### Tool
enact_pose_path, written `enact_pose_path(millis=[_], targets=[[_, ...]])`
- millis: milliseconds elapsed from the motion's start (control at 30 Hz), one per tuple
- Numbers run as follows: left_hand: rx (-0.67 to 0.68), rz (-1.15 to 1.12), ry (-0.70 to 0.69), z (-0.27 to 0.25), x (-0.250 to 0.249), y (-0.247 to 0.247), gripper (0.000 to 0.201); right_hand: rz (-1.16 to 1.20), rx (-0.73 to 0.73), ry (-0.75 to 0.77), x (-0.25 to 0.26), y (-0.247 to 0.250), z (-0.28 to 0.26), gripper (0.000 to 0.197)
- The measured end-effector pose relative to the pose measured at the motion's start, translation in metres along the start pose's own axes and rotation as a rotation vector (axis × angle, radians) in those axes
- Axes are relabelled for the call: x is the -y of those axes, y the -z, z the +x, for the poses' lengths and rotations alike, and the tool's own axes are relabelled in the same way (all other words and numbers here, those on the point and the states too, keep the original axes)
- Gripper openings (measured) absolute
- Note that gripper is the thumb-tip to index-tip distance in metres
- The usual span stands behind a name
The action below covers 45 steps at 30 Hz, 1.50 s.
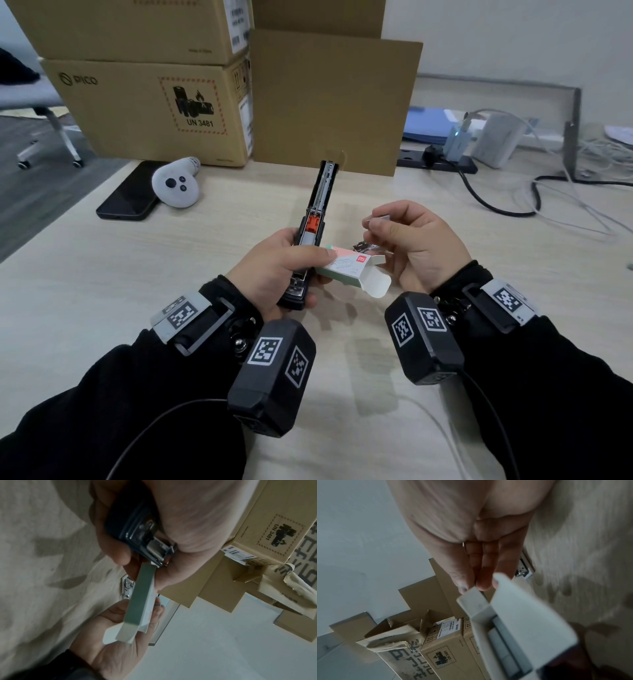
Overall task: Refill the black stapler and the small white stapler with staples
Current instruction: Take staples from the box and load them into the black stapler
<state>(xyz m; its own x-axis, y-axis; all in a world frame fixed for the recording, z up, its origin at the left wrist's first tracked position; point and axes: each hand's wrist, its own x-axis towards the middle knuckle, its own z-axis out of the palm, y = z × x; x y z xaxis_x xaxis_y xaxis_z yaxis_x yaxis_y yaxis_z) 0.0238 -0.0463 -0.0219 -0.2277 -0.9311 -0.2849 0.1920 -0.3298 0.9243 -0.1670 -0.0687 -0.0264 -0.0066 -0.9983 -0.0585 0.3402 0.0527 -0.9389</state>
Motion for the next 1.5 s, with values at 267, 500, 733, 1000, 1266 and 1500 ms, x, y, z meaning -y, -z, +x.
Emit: enact_pose_path(millis=[267, 500, 733, 1000, 1266, 1500], targets=[[0.018, 0.013, 0.006, 0.001, 0.001, 0.002, 0.022, 0.061, 0.074, -0.090, 0.000, 0.000, -0.002, 0.013], [0.028, 0.020, 0.001, 0.002, 0.001, 0.002, 0.023, 0.048, 0.051, -0.073, 0.000, -0.002, -0.003, 0.013], [0.038, 0.048, 0.010, 0.000, 0.000, 0.000, 0.026, 0.005, 0.013, 0.014, -0.001, -0.010, -0.005, 0.017], [0.078, 0.046, 0.026, -0.006, -0.004, -0.006, 0.024, -0.153, 0.029, 0.133, 0.001, -0.026, 0.000, 0.013], [0.052, 0.038, -0.026, -0.001, 0.002, -0.003, 0.043, -0.459, 0.096, 0.384, 0.003, -0.040, 0.004, 0.014], [0.082, 0.035, -0.026, 0.000, 0.002, -0.003, 0.054, -0.511, 0.126, 0.418, 0.002, -0.038, 0.006, 0.006]])
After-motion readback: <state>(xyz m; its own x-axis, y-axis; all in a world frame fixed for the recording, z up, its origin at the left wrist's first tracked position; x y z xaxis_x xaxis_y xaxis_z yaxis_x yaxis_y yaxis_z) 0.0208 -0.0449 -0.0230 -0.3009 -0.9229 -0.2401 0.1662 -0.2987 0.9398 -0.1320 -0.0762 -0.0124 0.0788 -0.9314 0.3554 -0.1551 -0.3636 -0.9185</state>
